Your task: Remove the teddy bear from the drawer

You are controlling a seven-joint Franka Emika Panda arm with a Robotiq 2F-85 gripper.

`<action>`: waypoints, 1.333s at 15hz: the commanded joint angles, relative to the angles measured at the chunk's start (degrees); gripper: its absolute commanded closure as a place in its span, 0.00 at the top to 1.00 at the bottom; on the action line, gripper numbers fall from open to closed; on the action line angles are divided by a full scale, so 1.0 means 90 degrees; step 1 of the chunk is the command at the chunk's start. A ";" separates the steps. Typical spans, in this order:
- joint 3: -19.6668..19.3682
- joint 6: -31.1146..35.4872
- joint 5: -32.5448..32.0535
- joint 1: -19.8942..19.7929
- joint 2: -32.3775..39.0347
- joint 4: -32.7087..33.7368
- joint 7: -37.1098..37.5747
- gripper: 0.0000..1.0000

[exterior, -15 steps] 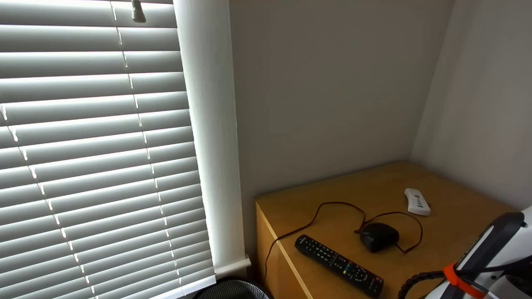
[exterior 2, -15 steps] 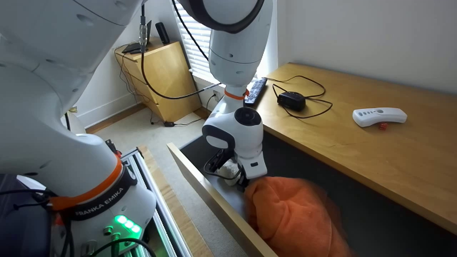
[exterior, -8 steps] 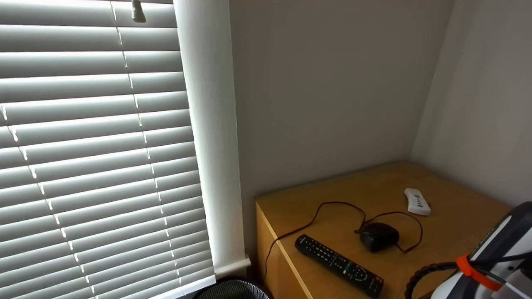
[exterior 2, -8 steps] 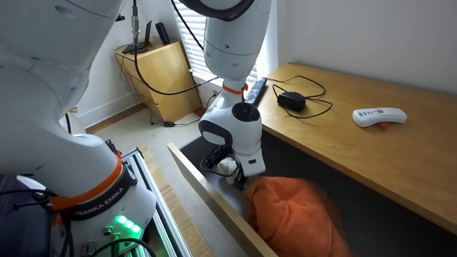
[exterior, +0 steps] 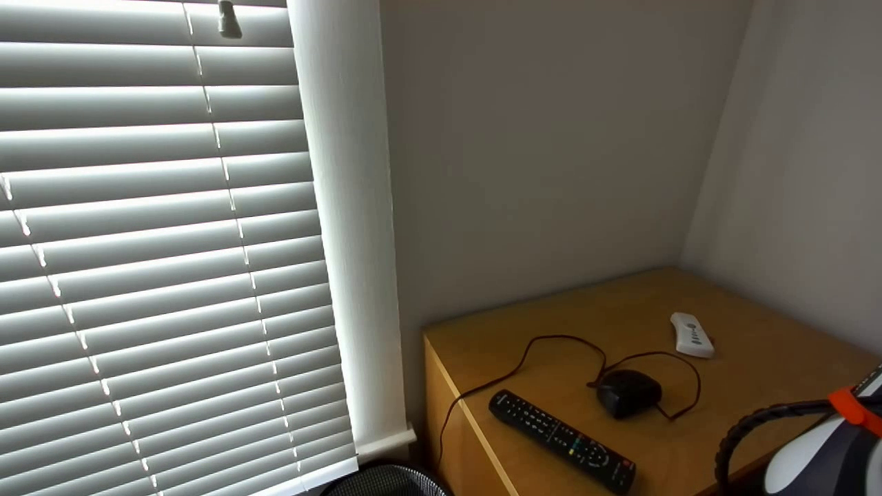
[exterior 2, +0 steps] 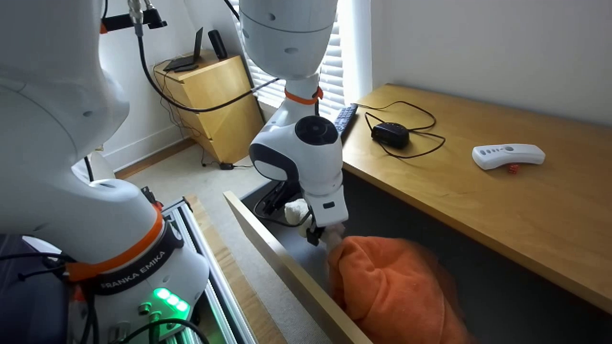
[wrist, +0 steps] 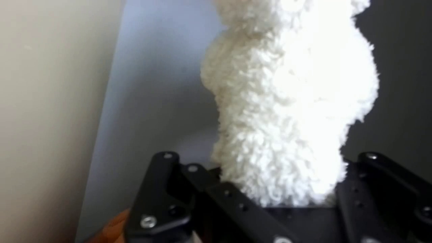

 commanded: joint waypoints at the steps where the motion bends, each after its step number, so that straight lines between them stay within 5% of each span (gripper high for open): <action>1: 0.0325 -0.0698 0.0354 -0.0364 -0.1033 -0.0513 0.0195 0.00; 7: -0.0438 -0.2822 0.0651 0.0537 -0.2880 -0.0805 0.1276 0.00; 11: -0.2451 -0.4331 0.0578 0.2438 -0.3866 -0.0454 0.2292 0.00; 12: -0.2072 -0.4466 -0.0100 0.1846 -0.3939 -0.0398 0.2999 0.00; 14: -0.2416 -0.4878 -0.0616 0.2003 -0.4275 -0.0199 0.3913 0.00; 15: -0.3263 -0.5172 -0.0649 0.2782 -0.4434 -0.0042 0.4182 0.00; 20: -0.4138 -0.5194 -0.1023 0.3163 -0.4640 0.0657 0.5395 0.00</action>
